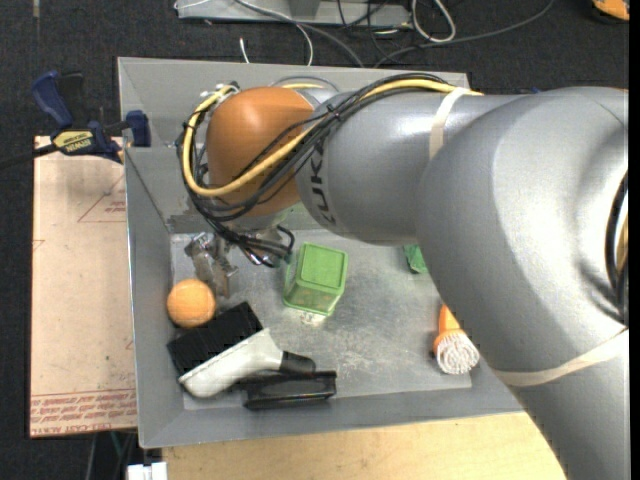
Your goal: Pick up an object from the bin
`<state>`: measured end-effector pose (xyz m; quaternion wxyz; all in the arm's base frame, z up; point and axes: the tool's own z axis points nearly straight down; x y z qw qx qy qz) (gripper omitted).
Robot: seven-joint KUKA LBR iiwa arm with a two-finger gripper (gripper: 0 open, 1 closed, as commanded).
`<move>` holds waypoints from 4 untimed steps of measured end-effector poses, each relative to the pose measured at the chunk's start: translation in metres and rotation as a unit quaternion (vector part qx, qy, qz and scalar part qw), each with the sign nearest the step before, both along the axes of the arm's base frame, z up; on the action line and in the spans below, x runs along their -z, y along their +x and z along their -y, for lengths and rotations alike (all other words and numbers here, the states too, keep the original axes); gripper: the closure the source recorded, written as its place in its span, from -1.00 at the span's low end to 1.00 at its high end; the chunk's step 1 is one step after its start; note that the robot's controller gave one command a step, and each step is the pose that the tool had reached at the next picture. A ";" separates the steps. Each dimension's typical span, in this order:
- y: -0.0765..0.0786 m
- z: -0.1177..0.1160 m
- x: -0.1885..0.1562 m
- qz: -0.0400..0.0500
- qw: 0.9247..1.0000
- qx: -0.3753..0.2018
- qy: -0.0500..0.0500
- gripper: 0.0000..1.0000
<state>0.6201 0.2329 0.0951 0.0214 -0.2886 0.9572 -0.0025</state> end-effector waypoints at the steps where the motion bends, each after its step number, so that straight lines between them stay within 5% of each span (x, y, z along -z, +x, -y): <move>1: 0.000 -0.009 0.005 0.003 0.999 -0.044 -0.002 1.00; 2: -0.038 -0.015 0.014 0.007 0.984 -0.178 -0.007 1.00; 3: -0.048 -0.017 0.018 0.006 0.975 -0.224 -0.009 1.00; 4: -0.061 -0.019 0.022 0.010 0.928 -0.372 -0.015 1.00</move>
Offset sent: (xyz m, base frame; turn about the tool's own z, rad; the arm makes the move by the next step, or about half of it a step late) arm -0.0510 0.0169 -0.0167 -0.3895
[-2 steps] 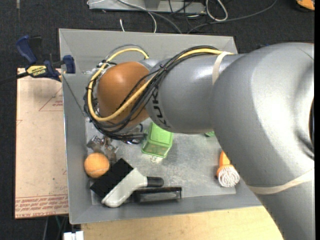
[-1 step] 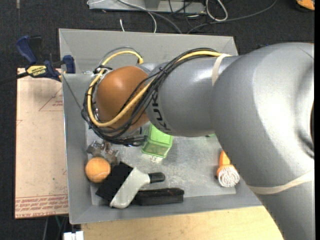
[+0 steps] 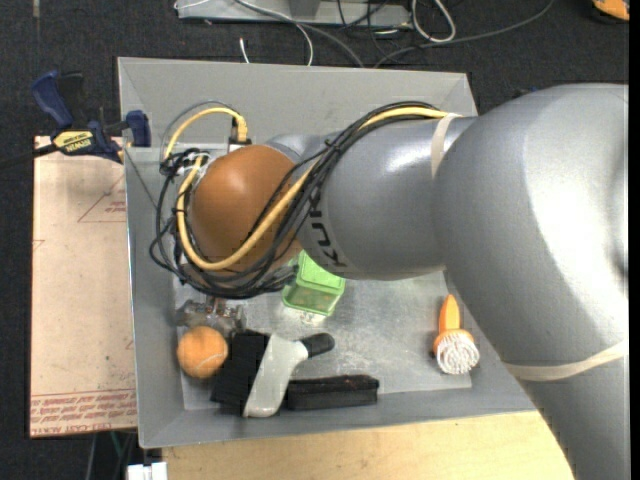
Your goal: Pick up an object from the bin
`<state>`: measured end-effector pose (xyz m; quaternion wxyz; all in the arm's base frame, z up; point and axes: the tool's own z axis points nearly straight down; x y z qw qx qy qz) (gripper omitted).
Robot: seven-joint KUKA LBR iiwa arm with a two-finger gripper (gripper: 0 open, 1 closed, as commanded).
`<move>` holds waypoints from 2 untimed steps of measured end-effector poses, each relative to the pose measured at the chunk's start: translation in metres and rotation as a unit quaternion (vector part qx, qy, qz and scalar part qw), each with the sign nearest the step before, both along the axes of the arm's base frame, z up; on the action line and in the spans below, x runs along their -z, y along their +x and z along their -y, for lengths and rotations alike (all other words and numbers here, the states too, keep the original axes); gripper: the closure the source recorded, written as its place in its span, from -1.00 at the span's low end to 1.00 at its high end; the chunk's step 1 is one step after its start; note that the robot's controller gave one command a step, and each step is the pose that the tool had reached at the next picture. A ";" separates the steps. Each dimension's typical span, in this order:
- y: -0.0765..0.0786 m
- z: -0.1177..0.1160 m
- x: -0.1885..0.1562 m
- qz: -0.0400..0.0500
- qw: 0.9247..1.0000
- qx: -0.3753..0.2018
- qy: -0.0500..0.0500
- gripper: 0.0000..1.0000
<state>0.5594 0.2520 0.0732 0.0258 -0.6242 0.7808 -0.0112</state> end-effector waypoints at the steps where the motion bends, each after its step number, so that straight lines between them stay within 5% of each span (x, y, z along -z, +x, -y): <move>1: 0.006 0.061 0.000 0.004 0.999 -0.046 0.000 1.00; 2: 0.015 0.070 0.001 0.004 0.990 -0.144 -0.009 1.00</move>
Offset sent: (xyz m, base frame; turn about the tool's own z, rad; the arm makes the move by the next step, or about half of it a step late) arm 0.0202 -0.0160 -0.0032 -0.5220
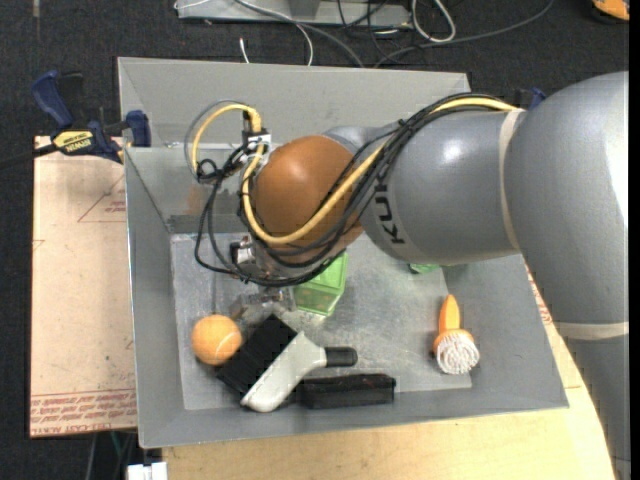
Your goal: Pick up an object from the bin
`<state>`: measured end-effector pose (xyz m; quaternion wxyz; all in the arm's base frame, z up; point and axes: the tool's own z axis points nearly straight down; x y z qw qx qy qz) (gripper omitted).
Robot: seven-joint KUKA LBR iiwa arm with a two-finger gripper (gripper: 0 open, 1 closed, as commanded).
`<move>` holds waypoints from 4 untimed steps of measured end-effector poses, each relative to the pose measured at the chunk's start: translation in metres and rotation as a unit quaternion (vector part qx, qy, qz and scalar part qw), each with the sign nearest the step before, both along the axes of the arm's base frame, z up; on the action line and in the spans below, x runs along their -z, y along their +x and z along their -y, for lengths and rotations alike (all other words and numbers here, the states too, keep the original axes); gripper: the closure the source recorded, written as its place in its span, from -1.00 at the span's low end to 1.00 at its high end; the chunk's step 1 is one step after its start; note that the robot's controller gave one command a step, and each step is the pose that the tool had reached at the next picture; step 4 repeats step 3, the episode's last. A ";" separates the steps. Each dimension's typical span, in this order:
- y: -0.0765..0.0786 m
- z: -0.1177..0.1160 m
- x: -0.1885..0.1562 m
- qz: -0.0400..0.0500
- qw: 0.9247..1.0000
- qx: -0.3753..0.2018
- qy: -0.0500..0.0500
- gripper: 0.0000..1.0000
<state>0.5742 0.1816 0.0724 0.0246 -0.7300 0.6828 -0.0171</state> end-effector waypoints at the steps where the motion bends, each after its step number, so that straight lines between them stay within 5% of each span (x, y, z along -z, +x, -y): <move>1: 0.003 -0.025 0.000 0.002 0.998 -0.057 0.000 1.00; 2: 0.021 -0.017 0.000 0.006 0.980 -0.200 -0.006 1.00; 3: 0.017 -0.049 0.001 0.005 0.985 -0.172 -0.005 1.00; 4: 0.017 -0.049 0.001 0.005 0.985 -0.172 -0.005 1.00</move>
Offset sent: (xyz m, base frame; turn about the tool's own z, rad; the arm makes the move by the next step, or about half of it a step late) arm 0.0358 -0.0081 -0.0024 -0.5916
